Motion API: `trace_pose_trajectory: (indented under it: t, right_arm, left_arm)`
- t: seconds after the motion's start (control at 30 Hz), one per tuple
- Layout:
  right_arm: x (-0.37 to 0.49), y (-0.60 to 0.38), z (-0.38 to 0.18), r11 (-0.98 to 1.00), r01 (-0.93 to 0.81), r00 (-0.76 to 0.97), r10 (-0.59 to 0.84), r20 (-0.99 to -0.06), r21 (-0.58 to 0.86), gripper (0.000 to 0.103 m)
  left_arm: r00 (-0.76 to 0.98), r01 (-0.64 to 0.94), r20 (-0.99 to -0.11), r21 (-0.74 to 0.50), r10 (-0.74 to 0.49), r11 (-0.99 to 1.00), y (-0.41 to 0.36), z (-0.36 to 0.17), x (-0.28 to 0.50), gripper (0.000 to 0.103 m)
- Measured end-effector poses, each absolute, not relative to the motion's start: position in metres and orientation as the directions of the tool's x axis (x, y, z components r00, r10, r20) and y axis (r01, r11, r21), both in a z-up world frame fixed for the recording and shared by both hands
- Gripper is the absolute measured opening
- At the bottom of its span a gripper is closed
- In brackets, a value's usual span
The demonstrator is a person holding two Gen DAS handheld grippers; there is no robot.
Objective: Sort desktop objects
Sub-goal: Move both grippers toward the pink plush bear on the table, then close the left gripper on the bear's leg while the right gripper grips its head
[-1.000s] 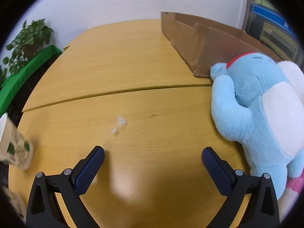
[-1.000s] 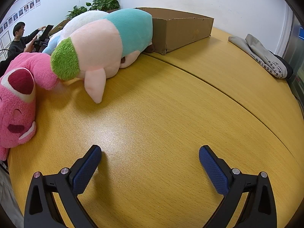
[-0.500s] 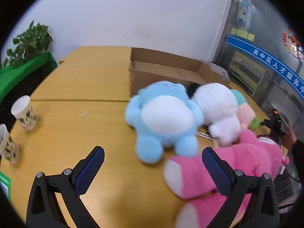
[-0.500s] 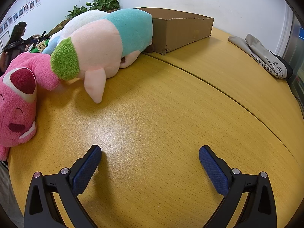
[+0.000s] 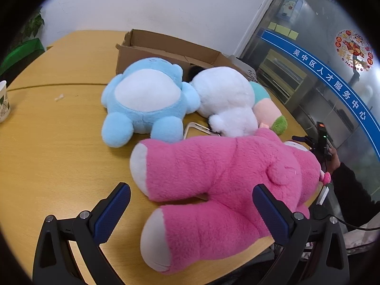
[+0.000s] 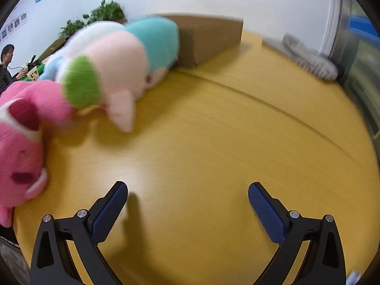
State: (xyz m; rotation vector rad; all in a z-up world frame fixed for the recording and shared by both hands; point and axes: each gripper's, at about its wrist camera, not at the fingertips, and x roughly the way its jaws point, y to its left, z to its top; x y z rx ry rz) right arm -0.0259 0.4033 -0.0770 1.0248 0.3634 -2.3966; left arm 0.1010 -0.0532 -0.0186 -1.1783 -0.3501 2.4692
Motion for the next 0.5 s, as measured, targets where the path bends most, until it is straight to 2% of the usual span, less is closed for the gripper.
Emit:
trace_pose_trajectory:
  t: [0.2, 0.3, 0.5]
  right_arm:
    - [0.09, 0.386, -0.011, -0.851, 0.515, -0.719, -0.493, -0.489, 0.101, 0.103]
    - [0.121, 0.367, -0.004, -0.895, 0.422, -0.776, -0.439, -0.453, 0.145, 0.103]
    - [0.11, 0.319, -0.016, -0.83, 0.449, -0.693, -0.557, -0.458, 0.33, 0.103]
  left_arm:
    - [-0.5, -0.27, -0.7, -0.435, 0.511, -0.859, -0.046, -0.038, 0.104, 0.102]
    - [-0.49, -0.266, -0.701, -0.447, 0.519, -0.854, -0.048, -0.045, 0.104, 0.102]
    - [-0.476, -0.251, -0.717, -0.445, 0.51, -0.86, -0.053, -0.056, 0.106, 0.101]
